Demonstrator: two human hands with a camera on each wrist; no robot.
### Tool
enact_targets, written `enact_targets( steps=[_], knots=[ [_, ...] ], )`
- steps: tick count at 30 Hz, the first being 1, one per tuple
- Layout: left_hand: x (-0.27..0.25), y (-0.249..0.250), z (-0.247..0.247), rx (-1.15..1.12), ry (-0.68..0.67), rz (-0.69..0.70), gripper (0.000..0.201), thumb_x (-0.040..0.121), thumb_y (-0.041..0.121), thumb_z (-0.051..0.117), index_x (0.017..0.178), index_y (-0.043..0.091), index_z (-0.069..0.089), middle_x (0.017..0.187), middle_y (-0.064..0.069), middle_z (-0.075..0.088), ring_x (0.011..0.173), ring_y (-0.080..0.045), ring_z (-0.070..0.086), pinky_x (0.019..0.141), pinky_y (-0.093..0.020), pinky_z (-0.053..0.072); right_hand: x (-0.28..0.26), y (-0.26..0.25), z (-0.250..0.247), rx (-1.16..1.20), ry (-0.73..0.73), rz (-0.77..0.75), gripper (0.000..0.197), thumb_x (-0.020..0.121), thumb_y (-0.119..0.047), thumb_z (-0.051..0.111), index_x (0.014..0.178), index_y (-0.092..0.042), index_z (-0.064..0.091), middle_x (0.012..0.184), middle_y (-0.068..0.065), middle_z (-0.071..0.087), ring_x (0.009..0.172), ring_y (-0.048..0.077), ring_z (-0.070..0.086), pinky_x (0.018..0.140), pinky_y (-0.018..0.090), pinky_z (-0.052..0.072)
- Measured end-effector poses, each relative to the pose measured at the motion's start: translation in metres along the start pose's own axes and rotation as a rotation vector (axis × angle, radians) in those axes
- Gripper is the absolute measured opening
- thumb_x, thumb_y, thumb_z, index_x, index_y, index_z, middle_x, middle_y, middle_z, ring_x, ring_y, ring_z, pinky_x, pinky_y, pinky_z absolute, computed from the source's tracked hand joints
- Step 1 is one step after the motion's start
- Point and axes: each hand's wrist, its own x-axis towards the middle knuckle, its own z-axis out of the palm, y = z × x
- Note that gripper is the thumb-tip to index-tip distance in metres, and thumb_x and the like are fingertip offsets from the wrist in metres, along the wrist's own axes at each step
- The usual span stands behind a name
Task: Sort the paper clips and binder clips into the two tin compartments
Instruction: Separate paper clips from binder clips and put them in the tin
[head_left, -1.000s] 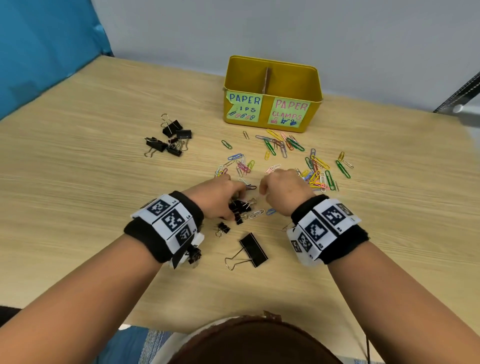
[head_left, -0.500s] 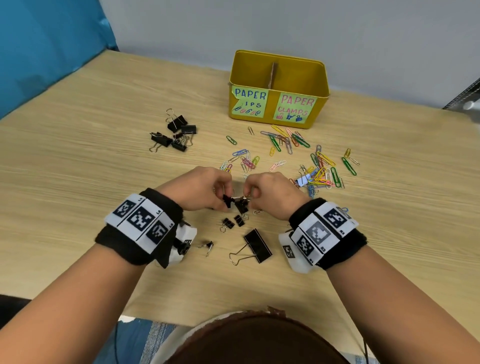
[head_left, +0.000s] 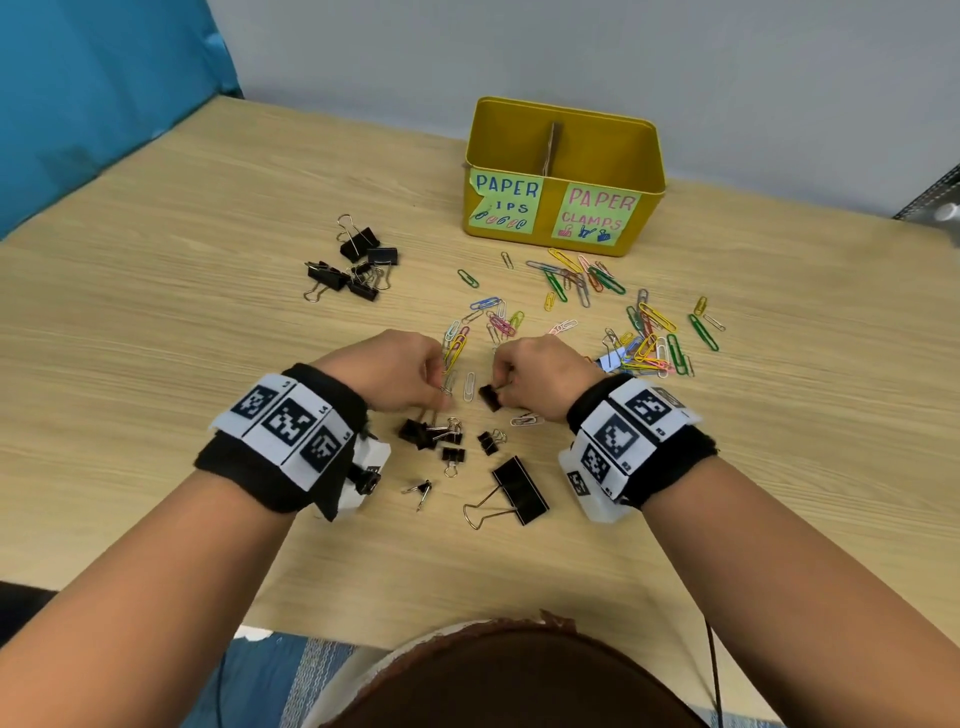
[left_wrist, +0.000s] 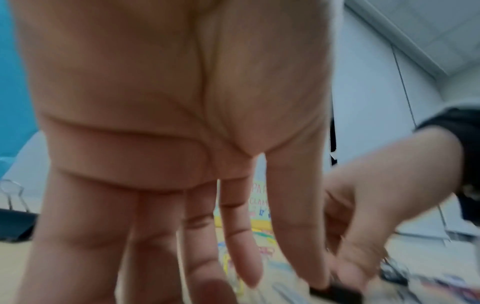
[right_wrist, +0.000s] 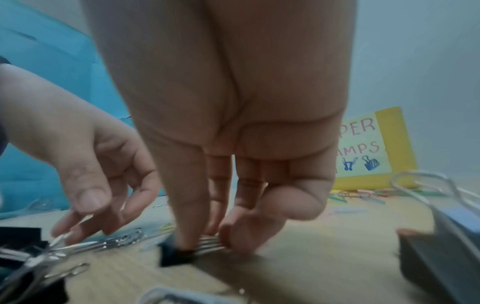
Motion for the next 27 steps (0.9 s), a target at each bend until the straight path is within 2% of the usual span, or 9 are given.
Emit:
enact_targets(
  steps=[3,6,8,11,14,16,20,23,27],
  knots=[
    [0.006,0.005,0.006,0.028,0.020,-0.051,0.018,0.081,0.020,0.070,0.080,0.015,0.052,0.064,0.002,0.053,0.053,-0.015,0.053,0.049,-0.026,0.046,0.002,-0.004,-0.002,-0.019,0.074,-0.013,0.018,0.085,-0.010,0.056,0.103,-0.011,0.062,0.112,0.010,0.062,0.101,0.026,0.058,0.077,0.028,0.043],
    [0.009,0.008,0.008,-0.013,0.005,-0.053,0.020,0.079,0.006,0.069,0.075,0.015,0.052,0.069,-0.002,0.058,0.061,-0.021,0.060,0.061,-0.034,0.056,0.002,-0.011,0.005,-0.029,0.019,-0.061,0.020,0.084,-0.016,0.060,0.104,-0.013,0.060,0.113,0.010,0.061,0.095,0.023,0.055,0.076,0.027,0.042],
    [0.010,0.009,0.008,-0.009,0.061,-0.005,0.013,0.079,-0.001,0.063,0.083,0.011,0.058,0.074,-0.001,0.058,0.067,-0.020,0.060,0.061,-0.030,0.052,0.001,-0.015,0.008,-0.069,-0.001,-0.070,0.023,0.087,-0.013,0.056,0.109,-0.012,0.058,0.116,0.012,0.060,0.102,0.027,0.058,0.080,0.032,0.045],
    [0.009,0.005,0.006,-0.011,0.183,0.079,0.019,0.077,0.000,0.062,0.093,0.009,0.063,0.082,0.001,0.059,0.083,-0.021,0.059,0.069,-0.024,0.042,0.002,-0.018,0.007,-0.100,0.048,-0.068,0.029,0.088,-0.003,0.048,0.115,-0.011,0.056,0.119,0.014,0.056,0.108,0.030,0.058,0.084,0.035,0.047],
    [0.003,-0.001,0.005,0.003,0.095,0.043,0.024,0.071,0.022,0.077,0.077,0.021,0.054,0.074,0.009,0.055,0.075,-0.015,0.054,0.068,-0.024,0.040,0.002,-0.024,0.008,-0.057,0.033,-0.119,0.040,0.086,-0.014,0.059,0.125,-0.013,0.051,0.123,0.012,0.053,0.112,0.029,0.055,0.089,0.035,0.046],
    [0.000,-0.004,0.006,0.074,0.020,0.022,0.028,0.069,0.033,0.079,0.075,0.023,0.054,0.077,0.006,0.058,0.077,-0.015,0.054,0.069,-0.025,0.041,0.002,-0.029,0.011,-0.100,-0.030,-0.183,0.044,0.084,-0.020,0.062,0.126,-0.014,0.051,0.121,0.012,0.054,0.112,0.027,0.055,0.089,0.033,0.045],
    [-0.002,-0.006,0.009,0.057,-0.019,0.003,0.026,0.069,0.026,0.080,0.087,0.014,0.066,0.078,0.004,0.060,0.076,-0.015,0.056,0.061,-0.022,0.039,0.008,-0.033,0.015,-0.132,-0.067,-0.207,0.029,0.082,-0.015,0.063,0.111,-0.015,0.059,0.111,0.008,0.064,0.103,0.026,0.060,0.080,0.032,0.047],
    [-0.001,-0.006,0.006,-0.021,-0.061,-0.027,0.024,0.069,0.016,0.079,0.089,0.016,0.066,0.074,0.008,0.057,0.068,-0.014,0.058,0.056,-0.019,0.044,0.011,-0.032,0.009,-0.140,-0.088,-0.144,0.023,0.084,-0.011,0.060,0.106,-0.013,0.060,0.111,0.011,0.064,0.103,0.028,0.061,0.082,0.034,0.049],
    [0.000,-0.008,0.003,-0.101,-0.163,-0.050,0.024,0.072,0.002,0.076,0.081,0.019,0.061,0.071,0.004,0.058,0.058,-0.016,0.058,0.052,-0.021,0.051,0.009,-0.026,-0.001,-0.101,-0.038,-0.066,0.029,0.090,-0.002,0.040,0.110,-0.003,0.061,0.113,0.016,0.064,0.103,0.031,0.061,0.086,0.035,0.050]
  ],
)
